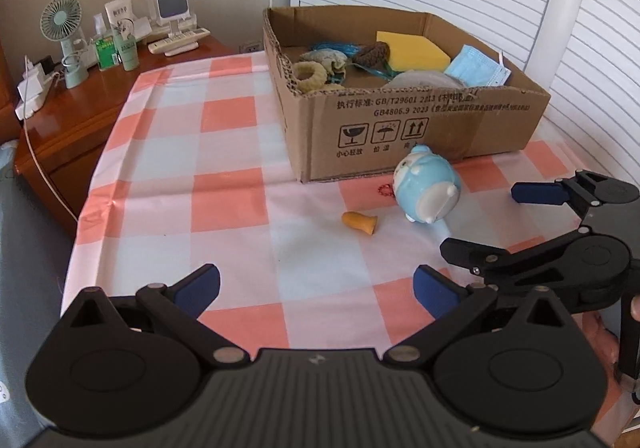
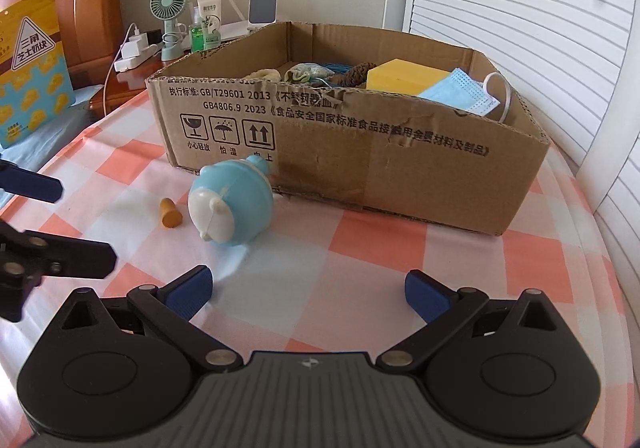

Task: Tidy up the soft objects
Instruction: 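Move the left tool to the small orange piece and grasp it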

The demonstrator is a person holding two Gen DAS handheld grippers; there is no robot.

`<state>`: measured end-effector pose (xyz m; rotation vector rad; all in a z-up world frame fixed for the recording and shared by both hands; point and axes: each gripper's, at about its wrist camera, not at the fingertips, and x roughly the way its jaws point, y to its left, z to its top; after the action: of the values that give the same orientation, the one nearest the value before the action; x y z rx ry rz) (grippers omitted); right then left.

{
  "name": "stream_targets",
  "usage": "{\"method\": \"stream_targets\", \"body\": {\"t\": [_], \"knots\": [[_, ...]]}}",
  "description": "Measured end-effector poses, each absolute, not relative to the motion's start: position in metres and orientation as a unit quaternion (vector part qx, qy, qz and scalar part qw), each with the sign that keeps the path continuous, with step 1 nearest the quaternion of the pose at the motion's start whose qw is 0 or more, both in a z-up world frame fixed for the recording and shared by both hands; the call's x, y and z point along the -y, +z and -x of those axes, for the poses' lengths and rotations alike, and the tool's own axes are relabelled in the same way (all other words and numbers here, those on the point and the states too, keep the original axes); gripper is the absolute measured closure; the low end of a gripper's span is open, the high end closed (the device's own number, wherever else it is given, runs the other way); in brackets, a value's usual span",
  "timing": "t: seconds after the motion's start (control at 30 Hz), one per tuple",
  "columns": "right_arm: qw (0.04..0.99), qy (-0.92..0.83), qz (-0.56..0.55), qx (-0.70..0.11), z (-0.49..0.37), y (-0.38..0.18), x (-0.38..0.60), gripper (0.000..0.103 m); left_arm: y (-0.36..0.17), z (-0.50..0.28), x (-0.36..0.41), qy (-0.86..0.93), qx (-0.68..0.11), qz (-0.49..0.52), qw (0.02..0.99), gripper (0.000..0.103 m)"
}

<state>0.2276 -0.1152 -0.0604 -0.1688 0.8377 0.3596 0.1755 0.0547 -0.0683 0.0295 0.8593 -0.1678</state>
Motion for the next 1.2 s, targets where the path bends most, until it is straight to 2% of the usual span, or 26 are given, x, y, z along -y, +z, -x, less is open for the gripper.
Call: {"method": "stream_targets", "body": {"t": [0.17,0.27,0.33,0.4,0.67,0.83,0.9,1.0,1.2], "knots": [[0.898,0.179,0.081,-0.394,-0.223,-0.062,0.119,0.0,-0.082,-0.188,-0.048,-0.094,-0.43,-0.011,0.898,0.002],[0.899,0.181,0.08,-0.391,-0.224,-0.062,0.12,0.0,-0.085,-0.191,-0.046,-0.106,-0.424,-0.018,0.899,0.006],[0.899,0.182,0.08,-0.389,-0.223,-0.062,0.12,0.0,-0.084,-0.194,-0.047,-0.119,-0.421,-0.014,0.899,0.019],[0.9,0.183,0.08,-0.387,-0.221,-0.062,0.121,0.0,-0.083,-0.196,-0.047,-0.135,-0.415,-0.02,0.9,0.044],[0.9,0.185,0.08,-0.386,-0.219,-0.062,0.122,0.0,-0.084,-0.208,-0.041,-0.168,-0.405,-0.055,0.897,0.046],[0.901,0.185,0.08,-0.385,-0.219,-0.062,0.122,0.0,-0.084,-0.212,-0.03,-0.177,-0.397,-0.071,0.898,0.057],[0.901,0.185,0.08,-0.385,-0.219,-0.062,0.122,0.0,-0.084,-0.213,-0.028,-0.181,-0.395,-0.069,0.898,0.069],[0.901,0.185,0.08,-0.385,-0.219,-0.062,0.122,0.0,-0.083,-0.213,-0.025,-0.179,-0.393,-0.07,0.899,0.079],[0.901,0.184,0.081,-0.385,-0.219,-0.062,0.121,0.0,-0.083,-0.21,-0.022,-0.181,-0.392,-0.07,0.9,0.082]]}}
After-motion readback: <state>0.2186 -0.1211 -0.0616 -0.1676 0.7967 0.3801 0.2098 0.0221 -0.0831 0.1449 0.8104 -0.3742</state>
